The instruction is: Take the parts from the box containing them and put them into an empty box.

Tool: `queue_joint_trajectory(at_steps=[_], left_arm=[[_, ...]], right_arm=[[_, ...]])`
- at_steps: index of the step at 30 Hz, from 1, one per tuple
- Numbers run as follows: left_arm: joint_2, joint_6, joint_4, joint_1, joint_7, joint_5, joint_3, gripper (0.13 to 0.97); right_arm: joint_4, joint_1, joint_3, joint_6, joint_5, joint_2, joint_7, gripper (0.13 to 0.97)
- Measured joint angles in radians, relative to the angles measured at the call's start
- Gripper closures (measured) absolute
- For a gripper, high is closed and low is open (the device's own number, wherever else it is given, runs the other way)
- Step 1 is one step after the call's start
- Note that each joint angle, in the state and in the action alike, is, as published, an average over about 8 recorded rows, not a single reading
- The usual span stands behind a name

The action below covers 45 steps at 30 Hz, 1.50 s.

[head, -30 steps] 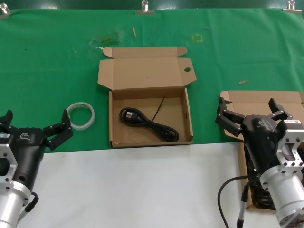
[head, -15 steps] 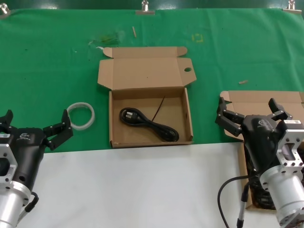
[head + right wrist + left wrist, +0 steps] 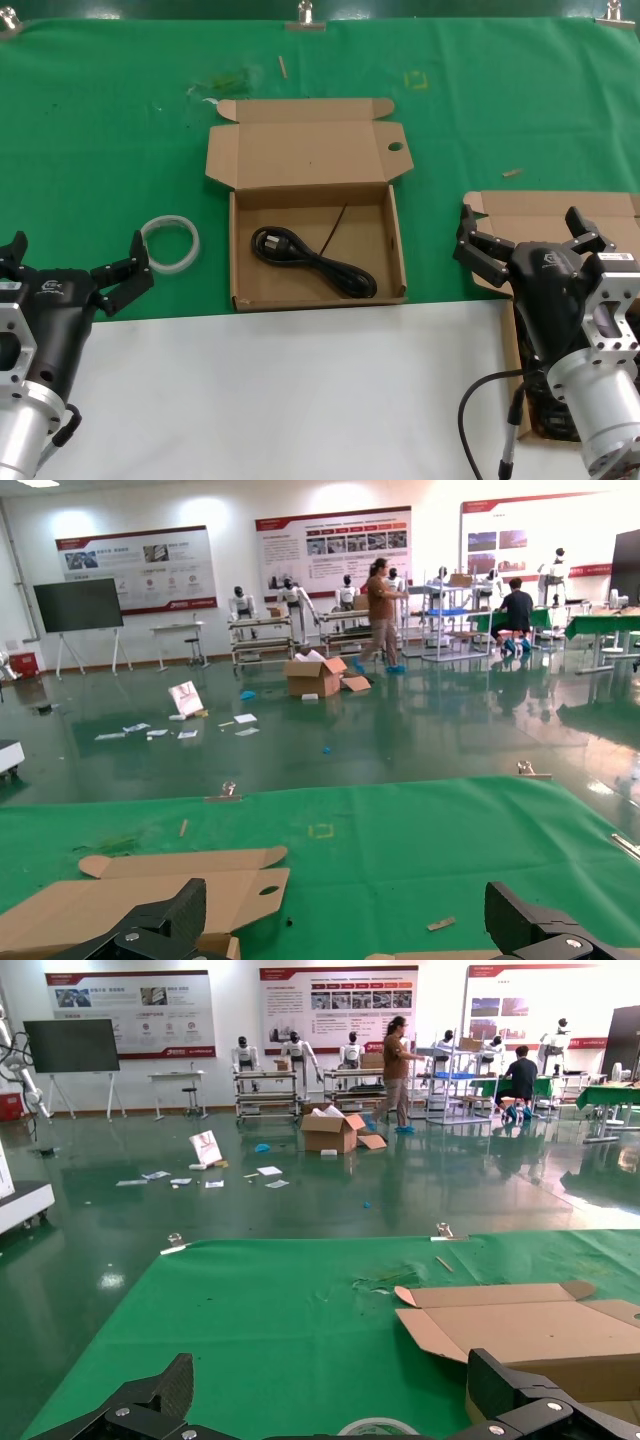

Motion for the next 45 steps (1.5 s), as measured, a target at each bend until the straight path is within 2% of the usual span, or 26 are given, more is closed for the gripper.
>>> queue_joint_trajectory(at_steps=[45], left_arm=[[0.0,0.0,0.0,0.0,0.0,0.0,0.0,0.132]], right_arm=[[0.0,0.0,0.0,0.0,0.0,0.0,0.0,0.129]])
